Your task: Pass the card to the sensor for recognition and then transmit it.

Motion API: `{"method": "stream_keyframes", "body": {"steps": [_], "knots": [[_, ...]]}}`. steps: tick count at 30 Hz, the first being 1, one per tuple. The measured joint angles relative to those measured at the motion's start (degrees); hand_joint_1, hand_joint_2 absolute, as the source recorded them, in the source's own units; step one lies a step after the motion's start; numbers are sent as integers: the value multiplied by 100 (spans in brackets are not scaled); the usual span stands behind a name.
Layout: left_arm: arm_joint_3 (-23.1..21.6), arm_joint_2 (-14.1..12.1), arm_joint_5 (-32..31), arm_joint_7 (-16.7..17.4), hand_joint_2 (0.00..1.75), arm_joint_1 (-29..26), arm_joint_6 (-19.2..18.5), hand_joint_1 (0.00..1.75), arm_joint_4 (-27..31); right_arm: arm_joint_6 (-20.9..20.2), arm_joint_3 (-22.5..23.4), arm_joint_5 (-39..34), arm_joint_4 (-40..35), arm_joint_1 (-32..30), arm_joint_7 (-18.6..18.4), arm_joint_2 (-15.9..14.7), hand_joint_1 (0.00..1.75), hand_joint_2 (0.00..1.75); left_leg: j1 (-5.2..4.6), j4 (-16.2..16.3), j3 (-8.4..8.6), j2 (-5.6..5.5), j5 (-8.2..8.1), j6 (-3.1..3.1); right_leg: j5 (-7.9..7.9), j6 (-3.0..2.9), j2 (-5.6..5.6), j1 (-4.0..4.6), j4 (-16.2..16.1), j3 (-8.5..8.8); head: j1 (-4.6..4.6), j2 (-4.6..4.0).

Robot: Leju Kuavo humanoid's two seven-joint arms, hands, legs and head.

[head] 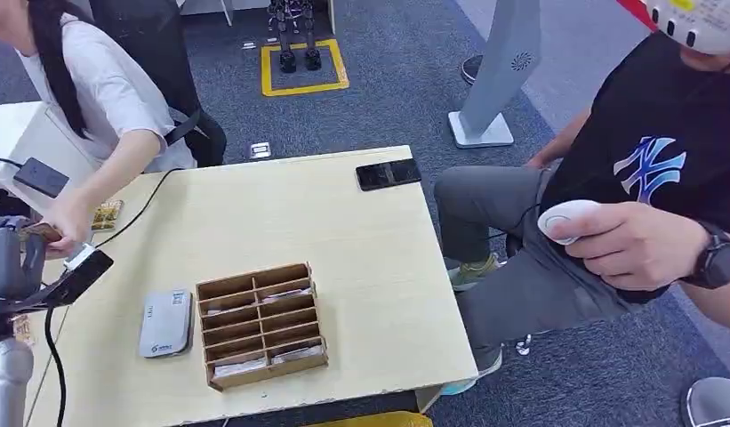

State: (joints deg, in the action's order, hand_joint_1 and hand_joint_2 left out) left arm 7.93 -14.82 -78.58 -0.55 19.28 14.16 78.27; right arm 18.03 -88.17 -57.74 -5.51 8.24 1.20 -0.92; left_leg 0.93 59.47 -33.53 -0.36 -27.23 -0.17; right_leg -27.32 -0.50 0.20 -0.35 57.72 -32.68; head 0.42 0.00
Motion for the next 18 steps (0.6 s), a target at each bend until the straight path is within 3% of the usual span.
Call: {"method": "stream_keyframes", "body": {"steps": [18], "knots": [[0,159,61,-140,175,39,-9,175,-317,-11,0,28,2,-29,0,0,0,175,0,-1,-9,20,0,0,3,-4,18,1,1,-15,0,0]]}}
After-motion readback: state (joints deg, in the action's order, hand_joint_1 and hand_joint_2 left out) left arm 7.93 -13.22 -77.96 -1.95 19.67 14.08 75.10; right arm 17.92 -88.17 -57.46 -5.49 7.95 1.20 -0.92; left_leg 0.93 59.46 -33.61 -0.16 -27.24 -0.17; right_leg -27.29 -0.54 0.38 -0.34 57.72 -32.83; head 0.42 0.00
